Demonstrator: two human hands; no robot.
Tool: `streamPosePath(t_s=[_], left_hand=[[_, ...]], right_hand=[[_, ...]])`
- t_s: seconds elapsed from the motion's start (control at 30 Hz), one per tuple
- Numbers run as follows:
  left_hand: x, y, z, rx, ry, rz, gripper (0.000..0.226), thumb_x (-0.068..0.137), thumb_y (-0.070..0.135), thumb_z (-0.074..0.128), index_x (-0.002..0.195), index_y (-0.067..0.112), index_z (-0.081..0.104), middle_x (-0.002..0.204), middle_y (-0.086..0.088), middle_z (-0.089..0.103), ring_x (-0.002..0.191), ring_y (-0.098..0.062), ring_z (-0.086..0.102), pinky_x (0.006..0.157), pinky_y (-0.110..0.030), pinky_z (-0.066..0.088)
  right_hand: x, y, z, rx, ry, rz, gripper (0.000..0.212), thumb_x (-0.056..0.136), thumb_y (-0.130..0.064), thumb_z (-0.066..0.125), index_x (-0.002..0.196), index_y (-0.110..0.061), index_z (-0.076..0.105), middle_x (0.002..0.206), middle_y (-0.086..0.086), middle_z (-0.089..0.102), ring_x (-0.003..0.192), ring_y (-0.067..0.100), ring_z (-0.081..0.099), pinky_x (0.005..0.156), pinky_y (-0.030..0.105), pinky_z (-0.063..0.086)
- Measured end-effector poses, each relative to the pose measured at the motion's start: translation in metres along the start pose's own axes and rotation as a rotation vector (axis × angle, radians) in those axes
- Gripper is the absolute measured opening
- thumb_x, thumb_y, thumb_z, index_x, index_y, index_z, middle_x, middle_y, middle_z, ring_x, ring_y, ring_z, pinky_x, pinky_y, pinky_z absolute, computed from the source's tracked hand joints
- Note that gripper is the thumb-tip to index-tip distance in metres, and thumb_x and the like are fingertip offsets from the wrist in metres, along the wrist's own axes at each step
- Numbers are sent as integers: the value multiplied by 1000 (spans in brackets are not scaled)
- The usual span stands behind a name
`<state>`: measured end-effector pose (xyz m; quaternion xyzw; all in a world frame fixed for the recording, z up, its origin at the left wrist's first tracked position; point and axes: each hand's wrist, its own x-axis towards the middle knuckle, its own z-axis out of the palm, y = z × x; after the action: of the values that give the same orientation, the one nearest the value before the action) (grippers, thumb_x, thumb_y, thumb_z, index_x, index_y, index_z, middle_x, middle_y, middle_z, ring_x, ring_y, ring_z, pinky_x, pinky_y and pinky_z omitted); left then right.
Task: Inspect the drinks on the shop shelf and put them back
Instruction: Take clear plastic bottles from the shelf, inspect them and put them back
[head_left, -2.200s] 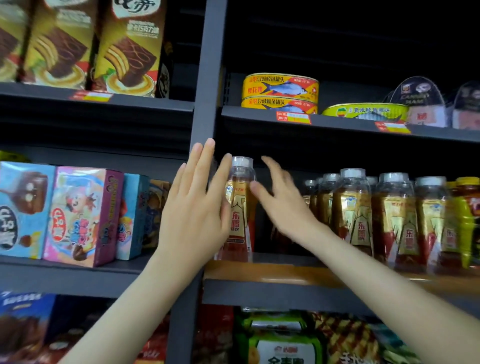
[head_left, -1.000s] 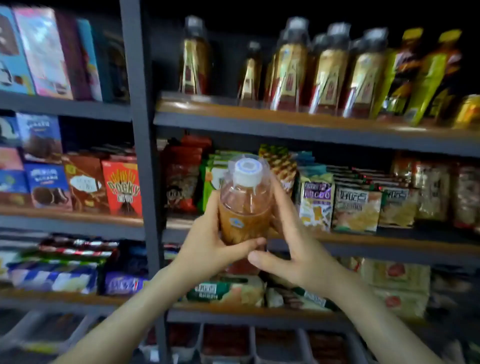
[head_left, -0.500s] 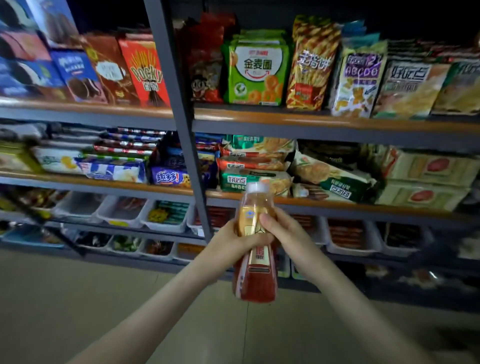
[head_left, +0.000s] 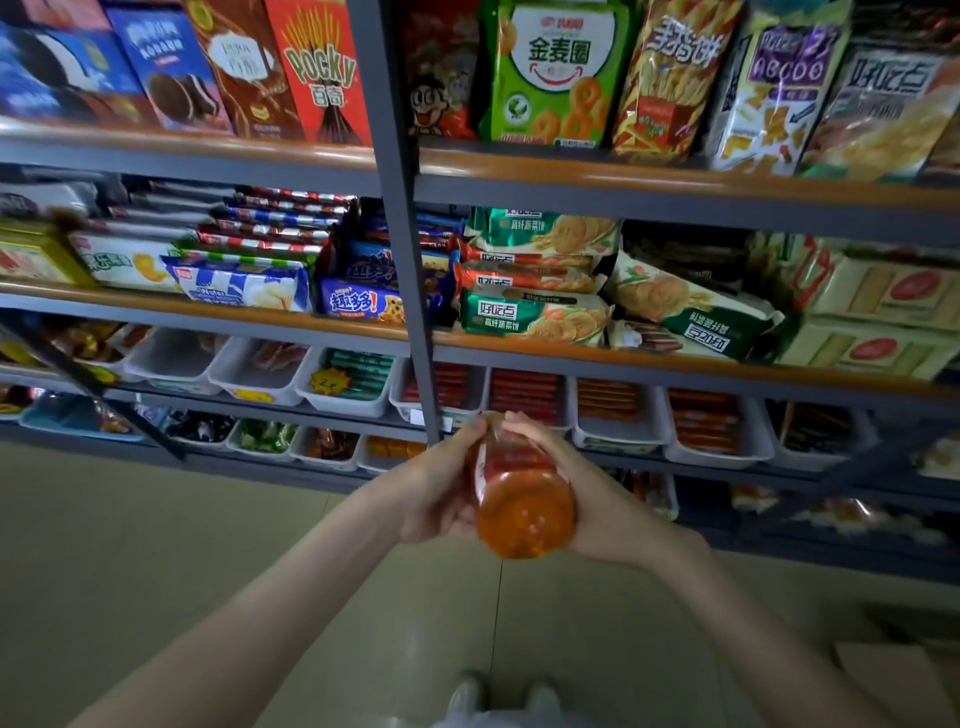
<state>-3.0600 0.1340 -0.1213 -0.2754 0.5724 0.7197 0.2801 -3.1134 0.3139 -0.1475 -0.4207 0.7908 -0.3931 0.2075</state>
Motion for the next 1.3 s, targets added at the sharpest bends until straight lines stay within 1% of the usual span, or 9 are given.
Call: streamPosePath(t_s=[0.1, 0.27, 0.4, 0.47, 0.63, 0.83, 1.0, 1.1, 1.3], left_hand=[[-5, -1, -8, 56, -69, -51, 61, 98, 62, 21, 105, 17, 61, 87, -15, 74, 76, -26, 72, 70, -37, 59], [-6, -8, -18, 307, -73, -34, 85, 102, 56, 7, 101, -7, 65, 89, -22, 73, 81, -30, 73, 67, -33, 61], [-7, -15, -28, 608, 199, 389, 58, 101, 48, 30, 94, 4, 68, 86, -10, 75, 76, -19, 71, 74, -37, 60], [-2, -20, -40, 981, 402, 699, 25, 101, 28, 47, 117, 14, 60, 105, -5, 71, 89, -20, 69, 79, -40, 57], [13, -24, -51, 1703, 498, 1254, 103, 76, 24, 80, 154, 22, 12, 156, -20, 18, 144, -35, 21, 117, -54, 20], [22, 1, -32, 1698, 369, 1616, 86, 80, 50, 69, 146, 14, 28, 154, -19, 27, 145, -31, 21, 120, -51, 11], [13, 4, -6, 1075, 359, 1229, 73, 66, 58, 77, 120, 23, 43, 122, -1, 62, 113, -20, 59, 91, -31, 52], [13, 9, 14, 749, 422, 878, 65, 65, 51, 83, 109, 30, 40, 94, 21, 55, 86, -7, 60, 65, -6, 43], [14, 9, 39, 759, 493, 674, 57, 75, 57, 71, 105, 17, 45, 89, 7, 58, 79, -12, 59, 61, -23, 45]], right_hand=[[-1, 1, 7, 42, 109, 2, 88, 73, -25, 84, 140, -46, 31, 146, -27, 34, 137, -4, 33, 110, 25, 37], [6, -7, 18, 199, 351, 106, 72, 67, -29, 87, 119, -53, 44, 113, -41, 56, 110, -11, 54, 91, 13, 44], [16, -6, 18, 448, 405, 301, 49, 70, -35, 83, 111, -39, 57, 107, -14, 68, 106, 9, 64, 91, 30, 51], [17, -9, 15, 576, 400, 374, 41, 73, -36, 78, 110, -30, 61, 105, -9, 71, 105, 14, 65, 92, 35, 52], [20, -15, 5, 801, 313, 499, 56, 73, -53, 62, 120, -22, 63, 106, -3, 73, 101, 16, 68, 88, 36, 53], [19, -25, -12, 791, 205, 520, 53, 78, -61, 54, 120, -30, 61, 114, 1, 71, 107, 19, 66, 96, 43, 50], [-1, -27, -38, 689, 245, 548, 59, 81, -63, 41, 102, -14, 68, 107, 23, 69, 94, 33, 66, 81, 42, 55], [-10, -25, -45, 586, 297, 401, 59, 80, -60, 46, 126, -24, 57, 122, 7, 64, 106, 16, 63, 85, 29, 55], [-4, -32, -26, 464, 335, 321, 84, 75, -47, 69, 138, -48, 12, 123, -24, 47, 111, 0, 56, 93, 24, 49]])
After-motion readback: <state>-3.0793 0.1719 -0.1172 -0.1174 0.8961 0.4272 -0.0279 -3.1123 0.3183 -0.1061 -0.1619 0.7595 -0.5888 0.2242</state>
